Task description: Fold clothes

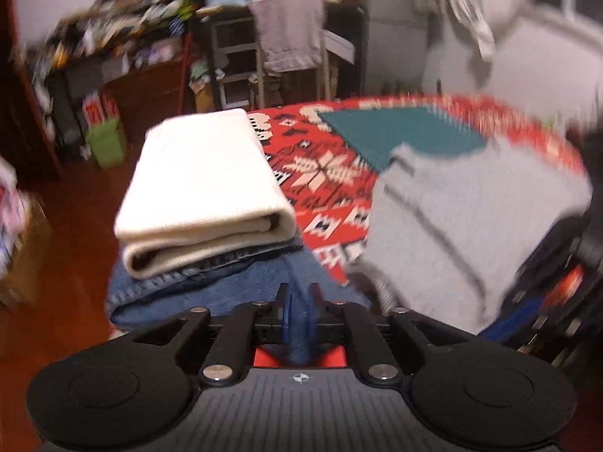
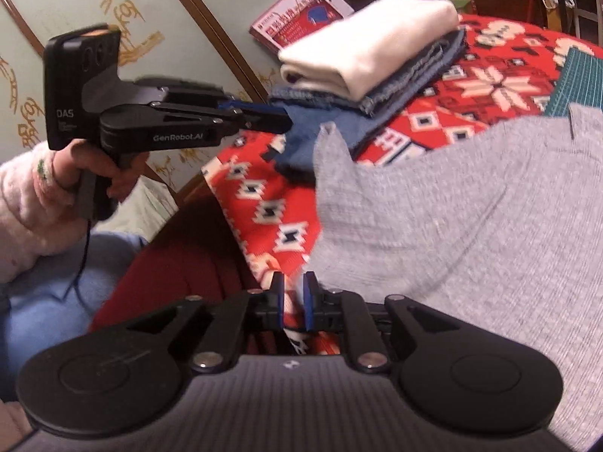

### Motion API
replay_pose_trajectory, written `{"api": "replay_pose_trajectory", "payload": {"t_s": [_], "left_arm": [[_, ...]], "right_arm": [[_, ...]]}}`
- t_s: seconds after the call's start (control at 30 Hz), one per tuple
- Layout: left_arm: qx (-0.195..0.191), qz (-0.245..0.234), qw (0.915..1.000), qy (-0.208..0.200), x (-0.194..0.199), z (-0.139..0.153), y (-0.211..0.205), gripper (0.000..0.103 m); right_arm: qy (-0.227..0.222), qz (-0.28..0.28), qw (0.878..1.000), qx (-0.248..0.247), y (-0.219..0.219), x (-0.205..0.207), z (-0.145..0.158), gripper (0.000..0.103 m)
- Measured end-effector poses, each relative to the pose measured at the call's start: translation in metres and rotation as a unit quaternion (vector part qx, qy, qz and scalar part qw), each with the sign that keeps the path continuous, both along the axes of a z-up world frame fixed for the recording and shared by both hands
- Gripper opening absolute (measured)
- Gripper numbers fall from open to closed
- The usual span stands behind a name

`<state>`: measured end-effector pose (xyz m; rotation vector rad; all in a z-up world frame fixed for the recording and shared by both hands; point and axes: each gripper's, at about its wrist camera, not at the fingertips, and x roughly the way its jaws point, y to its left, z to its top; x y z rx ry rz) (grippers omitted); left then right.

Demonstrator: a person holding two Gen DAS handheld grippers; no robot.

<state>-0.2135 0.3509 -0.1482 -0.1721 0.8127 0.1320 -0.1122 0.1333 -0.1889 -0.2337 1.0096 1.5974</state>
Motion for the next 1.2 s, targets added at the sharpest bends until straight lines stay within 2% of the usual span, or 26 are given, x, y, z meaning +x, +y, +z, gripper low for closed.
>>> {"api": "replay_pose_trajectory", "payload": {"t_s": [0.07, 0.13, 0.2, 0.23, 0.4, 0.57, 0.7, 0.8, 0.93, 1.0, 1.1, 1.2], "left_arm": [[-0.035, 0.014, 0.9993, -0.005, 0.002, 0.002, 0.004, 0.033], [-0.069, 0.029, 0.9971, -0.011, 0.004, 0.004, 0.008, 0.035], [-0.103, 0.043, 0.9936, -0.016, 0.006, 0.006, 0.012, 0.041], [-0.121, 0.051, 0.9912, -0.019, 0.006, 0.008, 0.015, 0.042], [-0.149, 0.092, 0.9842, 0.026, 0.025, 0.002, 0.021, 0.041], [-0.176, 0.134, 0.9726, 0.071, 0.044, -0.003, 0.027, 0.042], [-0.197, 0.166, 0.9601, 0.107, 0.059, -0.008, 0.032, 0.034], [-0.179, 0.146, 0.9635, 0.136, 0.065, -0.007, 0.024, 0.033], [-0.169, 0.133, 0.9636, 0.158, 0.067, -0.001, 0.018, 0.029], [-0.157, 0.126, 0.9654, 0.166, 0.067, 0.003, 0.015, 0.021], [-0.161, 0.121, 0.9660, 0.162, 0.063, 0.004, 0.017, 0.011], [-0.159, 0.113, 0.9680, 0.158, 0.062, 0.005, 0.015, 0.003]], "right_arm": [[0.002, -0.004, 1.000, 0.015, -0.004, 0.002, 0.008, 0.013], [-0.003, -0.014, 1.000, 0.025, -0.007, 0.006, 0.015, 0.013], [-0.004, -0.030, 0.999, 0.030, -0.013, 0.013, 0.020, 0.013], [-0.004, -0.041, 0.999, 0.032, -0.016, 0.019, 0.022, 0.013], [-0.005, -0.093, 0.995, 0.042, -0.033, 0.047, 0.031, 0.013], [-0.011, -0.126, 0.991, 0.049, -0.039, 0.072, 0.037, 0.014], [-0.024, -0.140, 0.989, 0.052, -0.041, 0.083, 0.039, 0.014], [-0.040, -0.150, 0.987, 0.047, -0.039, 0.092, 0.039, 0.018], [-0.075, -0.146, 0.986, 0.035, -0.023, 0.108, 0.035, 0.019], [-0.090, -0.139, 0.986, 0.026, -0.007, 0.116, 0.032, 0.018], [-0.119, -0.125, 0.985, 0.009, 0.019, 0.122, 0.024, 0.010], [-0.138, -0.113, 0.984, -0.001, 0.042, 0.122, 0.016, 0.010]]}}
